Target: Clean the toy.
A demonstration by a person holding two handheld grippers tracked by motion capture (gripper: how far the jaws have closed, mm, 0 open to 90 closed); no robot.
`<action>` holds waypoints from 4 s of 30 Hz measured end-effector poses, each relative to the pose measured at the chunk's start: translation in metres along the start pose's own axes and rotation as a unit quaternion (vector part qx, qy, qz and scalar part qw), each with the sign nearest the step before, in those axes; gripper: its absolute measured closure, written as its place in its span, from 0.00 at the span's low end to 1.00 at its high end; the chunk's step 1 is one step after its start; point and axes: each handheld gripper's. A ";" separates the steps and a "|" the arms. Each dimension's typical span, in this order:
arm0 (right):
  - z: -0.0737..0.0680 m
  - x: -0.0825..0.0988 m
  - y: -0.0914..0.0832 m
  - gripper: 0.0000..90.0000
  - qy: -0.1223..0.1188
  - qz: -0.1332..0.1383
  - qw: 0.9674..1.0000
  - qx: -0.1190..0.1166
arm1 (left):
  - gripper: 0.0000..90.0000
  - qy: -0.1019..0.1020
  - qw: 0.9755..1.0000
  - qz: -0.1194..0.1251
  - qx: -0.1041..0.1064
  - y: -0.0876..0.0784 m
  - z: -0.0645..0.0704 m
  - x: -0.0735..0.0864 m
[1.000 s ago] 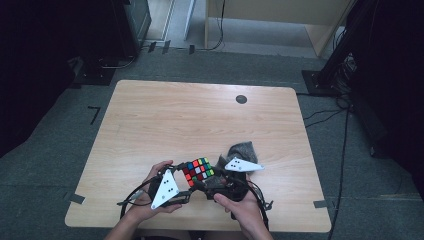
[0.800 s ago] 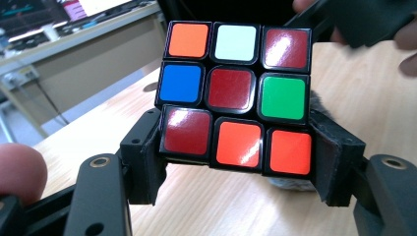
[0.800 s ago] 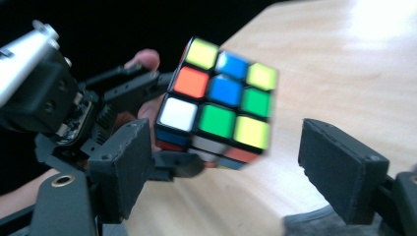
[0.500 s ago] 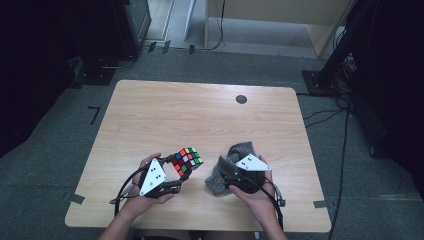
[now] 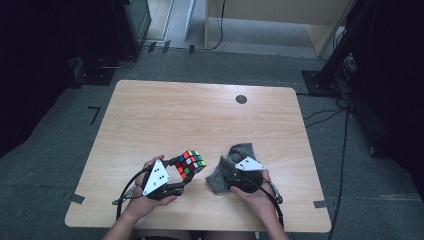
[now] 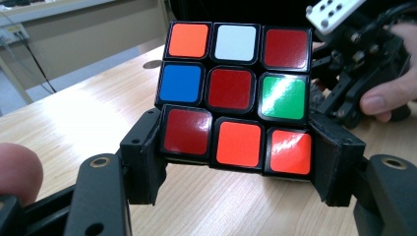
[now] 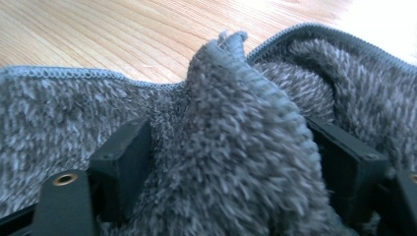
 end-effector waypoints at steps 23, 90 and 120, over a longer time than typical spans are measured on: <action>-0.030 -0.059 -0.063 0.80 0.050 0.182 0.979 -0.080 | 0.38 -0.019 0.999 -0.034 0.025 0.009 0.006 -0.001; -0.028 -0.058 -0.061 0.74 0.189 0.175 0.955 -0.145 | 0.37 -0.009 0.996 0.060 0.065 -0.011 0.012 -0.028; -0.038 -0.059 -0.064 0.74 0.185 0.216 0.946 -0.153 | 0.37 -0.012 0.995 0.070 0.067 -0.014 0.011 -0.031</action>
Point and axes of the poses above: each handheld gripper's, and its own axes: y roughly forward along the jaws, x roughly out of its underside, z roughly to its right, and after that the axes turned 12 degrees about z, right-handed
